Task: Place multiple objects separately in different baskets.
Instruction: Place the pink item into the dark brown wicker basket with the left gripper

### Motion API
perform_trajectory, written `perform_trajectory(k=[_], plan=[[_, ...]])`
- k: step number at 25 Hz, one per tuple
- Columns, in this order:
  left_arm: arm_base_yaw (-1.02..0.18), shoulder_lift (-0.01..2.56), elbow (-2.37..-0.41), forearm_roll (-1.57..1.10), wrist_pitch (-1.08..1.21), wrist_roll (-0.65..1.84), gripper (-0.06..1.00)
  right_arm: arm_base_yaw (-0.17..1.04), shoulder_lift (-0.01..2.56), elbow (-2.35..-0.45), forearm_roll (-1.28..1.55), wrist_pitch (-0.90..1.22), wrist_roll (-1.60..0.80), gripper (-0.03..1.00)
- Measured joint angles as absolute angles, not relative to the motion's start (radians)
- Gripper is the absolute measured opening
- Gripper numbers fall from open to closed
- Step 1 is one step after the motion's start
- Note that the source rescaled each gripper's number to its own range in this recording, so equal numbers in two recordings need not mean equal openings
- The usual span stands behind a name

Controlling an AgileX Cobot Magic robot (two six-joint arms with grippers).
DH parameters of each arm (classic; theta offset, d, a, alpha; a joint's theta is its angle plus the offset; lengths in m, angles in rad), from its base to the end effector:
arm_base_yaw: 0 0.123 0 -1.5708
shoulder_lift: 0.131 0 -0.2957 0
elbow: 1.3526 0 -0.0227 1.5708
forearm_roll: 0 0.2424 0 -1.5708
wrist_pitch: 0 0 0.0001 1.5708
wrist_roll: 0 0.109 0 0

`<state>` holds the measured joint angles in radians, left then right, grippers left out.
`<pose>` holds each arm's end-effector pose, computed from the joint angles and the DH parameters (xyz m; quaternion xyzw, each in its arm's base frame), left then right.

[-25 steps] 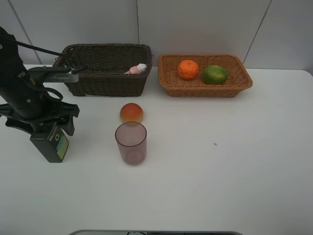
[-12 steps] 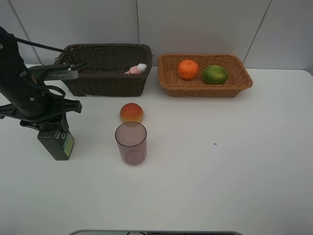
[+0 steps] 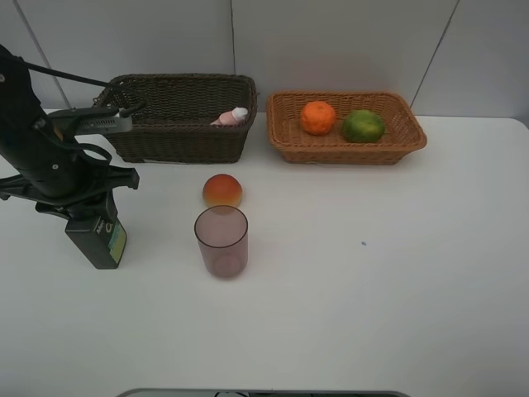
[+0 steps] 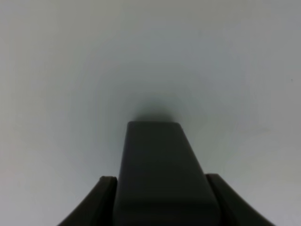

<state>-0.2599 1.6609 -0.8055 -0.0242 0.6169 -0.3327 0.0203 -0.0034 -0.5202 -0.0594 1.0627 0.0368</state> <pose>0.2654 -0.0721 0.1523 -0.0454 0.9946 -0.0346 0.0864 -0.0097 -0.0059 0.2707 0.0085 0.8471 -0.0145 0.5311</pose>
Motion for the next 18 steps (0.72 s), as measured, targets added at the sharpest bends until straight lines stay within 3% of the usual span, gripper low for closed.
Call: perform_trajectory(k=[11, 18], plan=[[-0.260, 1.644, -0.815, -0.020, 0.649, -0.332, 0.47, 0.020, -0.003, -0.520, -0.059, 1.063, 0.037, 0.89], [-0.261, 1.519, -0.932, 0.052, 0.684, -0.330, 0.47, 0.020, -0.003, -0.520, -0.059, 1.063, 0.037, 0.89]])
